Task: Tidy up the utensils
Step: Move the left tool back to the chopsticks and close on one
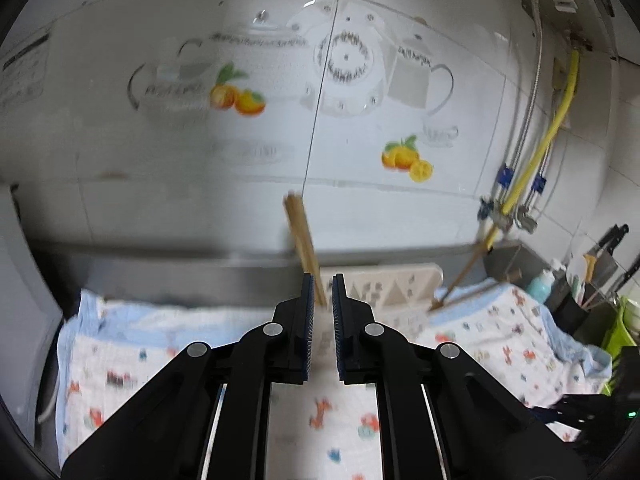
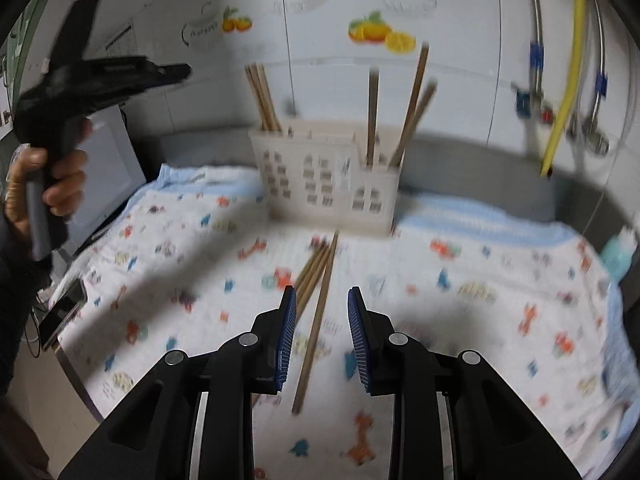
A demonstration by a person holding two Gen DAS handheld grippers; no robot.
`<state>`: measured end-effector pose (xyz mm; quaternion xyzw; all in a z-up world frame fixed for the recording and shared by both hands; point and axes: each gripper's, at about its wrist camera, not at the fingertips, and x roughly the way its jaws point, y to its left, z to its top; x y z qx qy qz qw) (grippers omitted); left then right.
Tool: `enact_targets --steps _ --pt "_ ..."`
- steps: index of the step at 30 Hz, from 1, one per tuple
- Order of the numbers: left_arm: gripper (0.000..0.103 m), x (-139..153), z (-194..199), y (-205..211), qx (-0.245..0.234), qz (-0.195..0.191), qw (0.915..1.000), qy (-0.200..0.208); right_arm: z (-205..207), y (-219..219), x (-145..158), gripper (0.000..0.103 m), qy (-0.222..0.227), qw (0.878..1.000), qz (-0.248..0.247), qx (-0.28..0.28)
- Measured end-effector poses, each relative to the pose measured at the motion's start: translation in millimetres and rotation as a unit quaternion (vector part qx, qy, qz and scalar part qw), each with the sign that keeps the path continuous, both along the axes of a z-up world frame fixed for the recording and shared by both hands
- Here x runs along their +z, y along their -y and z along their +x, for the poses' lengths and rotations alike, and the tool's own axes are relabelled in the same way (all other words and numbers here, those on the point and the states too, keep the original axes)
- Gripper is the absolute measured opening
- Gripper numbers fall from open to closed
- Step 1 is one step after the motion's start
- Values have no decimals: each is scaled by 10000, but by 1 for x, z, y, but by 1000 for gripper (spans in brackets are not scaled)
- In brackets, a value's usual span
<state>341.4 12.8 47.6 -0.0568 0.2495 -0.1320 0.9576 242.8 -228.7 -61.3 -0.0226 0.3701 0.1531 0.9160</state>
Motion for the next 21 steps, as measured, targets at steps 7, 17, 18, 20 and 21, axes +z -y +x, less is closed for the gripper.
enact_targets --steps 7,17,18,20,21 --pt "9 -44 -46 -9 38 -90 9993 -349 -6 -16 -53 25 -372 9993 -33 9" --pt "16 -98 -82 -16 251 -126 9964 -803 6 -22 -81 21 -612 9981 55 -104" --pt "24 -102 -83 -17 246 -157 9959 -851 8 -22 -83 20 -642 9979 47 -121" --pt "26 -110 -88 -17 252 -206 9953 -916 10 -23 -85 18 -651 9978 11 -154" --pt "26 -114 -90 -17 243 -220 9949 -958 11 -24 -86 18 -663 9977 -6 -157"
